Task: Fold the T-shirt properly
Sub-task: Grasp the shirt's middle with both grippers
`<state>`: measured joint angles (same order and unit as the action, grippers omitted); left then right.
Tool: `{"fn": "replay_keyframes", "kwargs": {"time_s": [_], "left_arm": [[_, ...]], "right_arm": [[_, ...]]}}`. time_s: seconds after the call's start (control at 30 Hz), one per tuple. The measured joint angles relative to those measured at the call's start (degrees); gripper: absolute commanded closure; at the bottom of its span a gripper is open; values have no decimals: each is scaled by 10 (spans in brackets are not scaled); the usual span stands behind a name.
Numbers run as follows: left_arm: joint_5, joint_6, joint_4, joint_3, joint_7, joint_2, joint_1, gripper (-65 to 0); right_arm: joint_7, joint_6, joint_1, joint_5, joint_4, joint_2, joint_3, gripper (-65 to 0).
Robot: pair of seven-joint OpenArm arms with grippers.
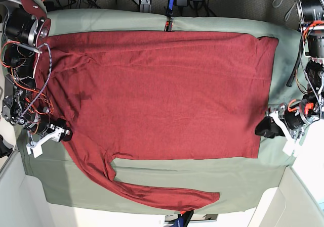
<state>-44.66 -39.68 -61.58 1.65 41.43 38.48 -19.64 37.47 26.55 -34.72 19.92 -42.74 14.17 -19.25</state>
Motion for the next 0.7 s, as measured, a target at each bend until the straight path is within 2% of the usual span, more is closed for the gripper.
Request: {"fn": "replay_keyframes", "kwargs": {"time_s": [0.07, 0.13, 0.27, 0.33, 0.5, 0.7], "left_arm": [[9, 3, 41, -11, -19, 2, -31, -297], [24, 20, 81, -22, -38, 0, -61, -297], [84, 94, 156, -41, -91, -21, -108, -296], [115, 114, 193, -48, -103, -36, -120, -296], [132, 118, 262, -60, -119, -79, -131, -296], [154, 118, 295, -58, -150, -105, -139, -296]], "right_arm": [[-1, 0, 1, 0, 0, 3, 0, -308], [-2, 0, 2, 0, 0, 4, -1, -308], [0, 0, 2, 0, 0, 2, 0, -308], [0, 0, 2, 2, 0, 3, -1, -308], [3, 0, 2, 1, -1, 3, -1, -308], [5, 0, 2, 0, -1, 3, -1, -308]]}}
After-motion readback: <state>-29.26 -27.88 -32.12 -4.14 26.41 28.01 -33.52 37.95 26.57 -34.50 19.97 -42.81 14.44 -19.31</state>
